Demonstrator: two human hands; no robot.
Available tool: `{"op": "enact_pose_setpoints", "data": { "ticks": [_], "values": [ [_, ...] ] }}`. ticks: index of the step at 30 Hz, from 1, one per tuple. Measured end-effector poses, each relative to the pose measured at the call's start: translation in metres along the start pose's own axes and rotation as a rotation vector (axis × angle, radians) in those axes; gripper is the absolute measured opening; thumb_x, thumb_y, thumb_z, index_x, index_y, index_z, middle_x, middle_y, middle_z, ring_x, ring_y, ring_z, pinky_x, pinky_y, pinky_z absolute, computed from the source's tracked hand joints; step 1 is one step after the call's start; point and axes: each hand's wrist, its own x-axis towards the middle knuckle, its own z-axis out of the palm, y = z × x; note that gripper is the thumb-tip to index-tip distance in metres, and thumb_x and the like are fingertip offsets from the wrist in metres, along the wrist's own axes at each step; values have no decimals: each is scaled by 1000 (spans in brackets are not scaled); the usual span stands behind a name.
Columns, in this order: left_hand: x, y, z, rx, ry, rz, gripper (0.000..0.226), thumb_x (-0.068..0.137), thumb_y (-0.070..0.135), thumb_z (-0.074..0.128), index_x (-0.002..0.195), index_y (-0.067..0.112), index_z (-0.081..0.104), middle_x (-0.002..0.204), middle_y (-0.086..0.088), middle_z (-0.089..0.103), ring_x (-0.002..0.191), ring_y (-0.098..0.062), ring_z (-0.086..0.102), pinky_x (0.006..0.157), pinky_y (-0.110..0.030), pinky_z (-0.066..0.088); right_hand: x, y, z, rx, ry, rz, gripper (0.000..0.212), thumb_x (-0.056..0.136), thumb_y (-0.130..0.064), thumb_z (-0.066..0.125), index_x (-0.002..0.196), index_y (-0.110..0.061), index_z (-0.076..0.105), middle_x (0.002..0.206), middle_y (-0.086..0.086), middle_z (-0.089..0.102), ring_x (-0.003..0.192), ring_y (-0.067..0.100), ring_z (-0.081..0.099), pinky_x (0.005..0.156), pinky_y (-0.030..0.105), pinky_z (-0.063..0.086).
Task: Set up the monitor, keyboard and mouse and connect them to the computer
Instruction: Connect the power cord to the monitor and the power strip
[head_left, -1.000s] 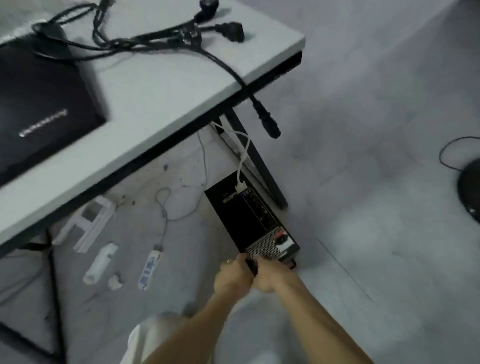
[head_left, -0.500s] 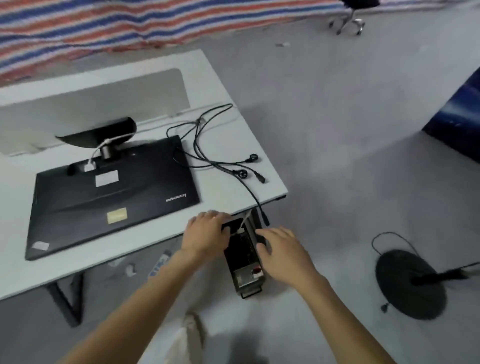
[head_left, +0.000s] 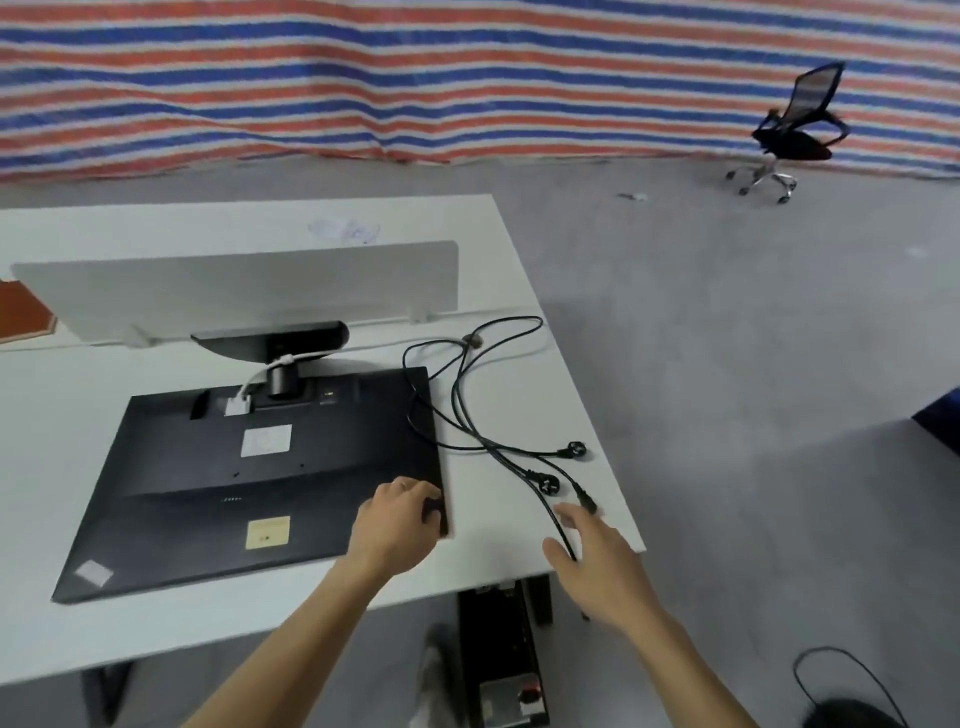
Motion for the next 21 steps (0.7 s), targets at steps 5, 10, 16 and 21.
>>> {"op": "enact_pose_setpoints", "data": {
  "ticks": [5, 10, 16, 21],
  "values": [
    [90, -24, 11, 58, -107, -16, 49, 98, 35, 47, 146, 28, 42, 158, -3, 28, 145, -25, 27, 117, -41, 27, 101, 0, 20, 5, -67, 179, 50, 98, -38, 53, 144, -23, 42, 139, -3, 55, 126, 18, 53, 102, 34, 44],
    [137, -51, 12, 132, -197, -24, 52, 100, 33, 46, 150, 29, 33, 165, -4, 14, 152, -27, 11, 122, -46, 18, 177, -6, 37, -13, -57, 261, 49, 98, -35, 53, 143, -21, 42, 138, 1, 55, 118, 20, 57, 97, 36, 48],
    [156, -72, 12, 171, -180, 4, 49, 99, 31, 45, 147, 33, 39, 161, 4, 22, 145, -22, 24, 116, -44, 29, 246, -15, 79, -320, -169, 208, 49, 101, -37, 49, 145, -20, 36, 151, 4, 30, 109, 26, 61, 79, 35, 49],
    [165, -71, 2, 62, -196, -37, 40, 99, 36, 46, 139, 33, 51, 154, 8, 32, 138, -18, 31, 111, -40, 36, 263, -15, 83, -261, -90, 167, 26, 98, -39, 57, 112, -16, 55, 110, 0, 48, 88, 22, 57, 77, 34, 50]
  ]
}}
